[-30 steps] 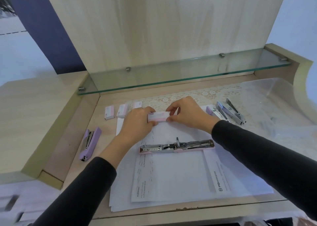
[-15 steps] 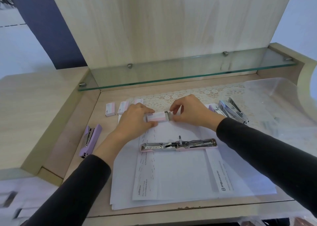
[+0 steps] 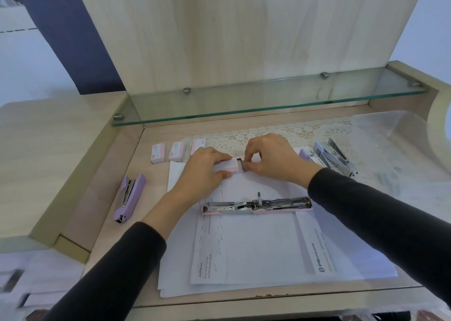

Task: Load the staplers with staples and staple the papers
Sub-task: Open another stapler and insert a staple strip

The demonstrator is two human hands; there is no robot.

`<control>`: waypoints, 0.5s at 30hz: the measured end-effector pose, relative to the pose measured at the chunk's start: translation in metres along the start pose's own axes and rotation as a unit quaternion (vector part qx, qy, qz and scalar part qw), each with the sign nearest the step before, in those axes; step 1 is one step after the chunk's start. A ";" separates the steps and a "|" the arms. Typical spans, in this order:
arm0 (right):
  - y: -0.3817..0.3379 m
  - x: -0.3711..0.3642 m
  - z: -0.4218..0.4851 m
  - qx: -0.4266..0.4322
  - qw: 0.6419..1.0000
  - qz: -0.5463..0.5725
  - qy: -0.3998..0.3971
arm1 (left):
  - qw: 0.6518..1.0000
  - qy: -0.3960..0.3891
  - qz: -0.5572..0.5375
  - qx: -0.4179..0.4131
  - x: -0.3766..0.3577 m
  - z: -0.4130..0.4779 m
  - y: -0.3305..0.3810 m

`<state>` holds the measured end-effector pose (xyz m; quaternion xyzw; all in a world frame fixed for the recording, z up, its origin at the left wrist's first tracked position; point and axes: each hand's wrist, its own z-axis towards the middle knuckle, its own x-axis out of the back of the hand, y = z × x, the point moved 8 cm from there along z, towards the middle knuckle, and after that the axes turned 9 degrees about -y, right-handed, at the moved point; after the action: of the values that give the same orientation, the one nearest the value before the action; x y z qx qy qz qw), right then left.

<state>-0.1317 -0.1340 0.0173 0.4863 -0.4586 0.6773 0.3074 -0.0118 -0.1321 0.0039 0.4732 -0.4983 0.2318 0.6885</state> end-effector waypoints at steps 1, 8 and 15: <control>-0.001 -0.001 0.000 0.004 1.000 -0.002 -0.005 | 1.000 0.000 0.000 -0.001 0.000 0.000 0.000; -0.008 -0.007 -0.002 0.044 0.998 -0.016 -0.040 | 1.000 -0.007 0.001 -0.003 -0.001 0.000 -0.001; -0.004 -0.008 0.001 0.048 0.998 -0.021 -0.047 | 1.000 -0.013 0.006 -0.007 -0.001 0.000 -0.001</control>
<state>-0.1254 -0.1335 0.0115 0.5413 -0.4294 0.6684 0.2755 -0.0114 -0.1327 0.0023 0.4687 -0.5114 0.2260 0.6839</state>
